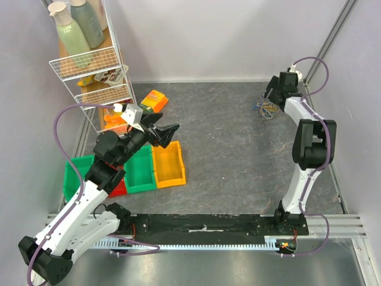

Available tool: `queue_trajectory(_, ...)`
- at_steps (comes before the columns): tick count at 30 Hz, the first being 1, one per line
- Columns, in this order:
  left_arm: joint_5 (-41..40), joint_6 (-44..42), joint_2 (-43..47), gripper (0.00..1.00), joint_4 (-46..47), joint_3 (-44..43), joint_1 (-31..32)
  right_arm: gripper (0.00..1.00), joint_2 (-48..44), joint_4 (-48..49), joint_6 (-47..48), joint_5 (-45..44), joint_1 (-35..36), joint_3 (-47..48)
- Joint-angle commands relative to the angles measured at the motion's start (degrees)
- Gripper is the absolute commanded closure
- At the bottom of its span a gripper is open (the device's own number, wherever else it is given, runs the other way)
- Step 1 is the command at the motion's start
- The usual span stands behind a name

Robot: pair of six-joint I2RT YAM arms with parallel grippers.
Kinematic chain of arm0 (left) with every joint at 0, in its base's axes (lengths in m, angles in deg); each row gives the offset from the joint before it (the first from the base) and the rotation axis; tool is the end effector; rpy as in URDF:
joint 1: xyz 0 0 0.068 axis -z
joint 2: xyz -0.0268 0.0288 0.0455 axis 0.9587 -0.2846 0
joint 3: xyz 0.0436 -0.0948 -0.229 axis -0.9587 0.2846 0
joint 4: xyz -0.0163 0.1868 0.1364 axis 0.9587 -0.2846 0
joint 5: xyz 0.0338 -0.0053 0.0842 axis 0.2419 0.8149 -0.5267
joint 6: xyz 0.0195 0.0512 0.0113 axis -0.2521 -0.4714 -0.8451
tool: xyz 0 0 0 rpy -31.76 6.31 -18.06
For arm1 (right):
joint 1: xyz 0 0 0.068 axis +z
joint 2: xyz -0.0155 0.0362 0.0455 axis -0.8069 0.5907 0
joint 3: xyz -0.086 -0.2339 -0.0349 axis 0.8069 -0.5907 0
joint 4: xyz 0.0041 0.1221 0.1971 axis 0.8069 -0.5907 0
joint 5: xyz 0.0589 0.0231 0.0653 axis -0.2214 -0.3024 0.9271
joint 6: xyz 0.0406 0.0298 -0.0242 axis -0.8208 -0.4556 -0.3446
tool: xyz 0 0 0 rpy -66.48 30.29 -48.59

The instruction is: Untangle the cables

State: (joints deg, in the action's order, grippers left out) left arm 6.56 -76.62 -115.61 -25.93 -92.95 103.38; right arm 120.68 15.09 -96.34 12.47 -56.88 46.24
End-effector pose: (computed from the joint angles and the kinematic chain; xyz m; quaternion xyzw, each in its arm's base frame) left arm 0.1440 -0.0926 0.3606 0.1870 0.6192 -0.3345 0.6854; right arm 0.4172 -0.0296 0.2251 0.2922 0.8442 0.0209 0.4489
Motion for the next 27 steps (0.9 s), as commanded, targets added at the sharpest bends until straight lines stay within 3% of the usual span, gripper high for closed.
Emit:
queue_trajectory(1, 2.91, 1.04, -1.01, 0.15, 2.06, -0.49, -0.21, 0.29, 6.68, 1.18, -1.48, 6.70, 0.54, 9.90)
queue_trajectory(2, 3.00, 1.04, -1.28, 0.15, 2.06, -0.49, -0.29, 0.40, 7.21, 0.73, -2.36, 8.90, 0.72, 9.82)
queue_trajectory(5, 4.05, 1.83, -2.15, 0.15, 2.15, -0.57, -0.21, 0.49, 4.42, 3.35, -3.51, 12.61, 2.64, 2.99)
queue_trajectory(11, 7.30, 3.23, -4.70, 0.18, 2.06, -1.19, -0.21, 0.83, -9.98, 7.84, -3.60, 17.96, 6.25, -18.09)
queue_trajectory(15, 10.46, 4.81, -7.51, 0.19, 1.98, -1.80, -0.21, 0.92, -21.40, 9.16, -4.99, 28.04, 9.06, -31.19)
queue_trajectory(18, 14.06, 6.04, -10.76, 0.24, 1.36, -2.86, -0.20, 0.91, -32.20, 10.93, -7.20, 34.40, 12.48, -42.00)
queue_trajectory(20, 15.91, 7.10, -12.61, 0.27, 1.10, -3.47, -0.20, 0.84, -39.16, 4.63, -3.97, 30.84, 13.20, -43.35)
queue_trajectory(22, 17.50, 7.89, -13.67, 0.28, 1.18, -3.83, -0.12, 0.67, -44.96, -1.88, -1.24, 22.76, 12.15, -41.78)
queue_trajectory(24, 18.64, 8.42, -14.46, 0.28, 1.80, -3.74, -0.03, 0.42, -47.35, -3.66, 0.52, 19.83, 10.92, -39.85)
queue_trajectory(27, 19.70, 8.51, -16.39, 0.28, 1.36, -4.09, -0.03, 0.30, -45.26, -6.82, 2.29, 15.88, 10.48, -35.02)
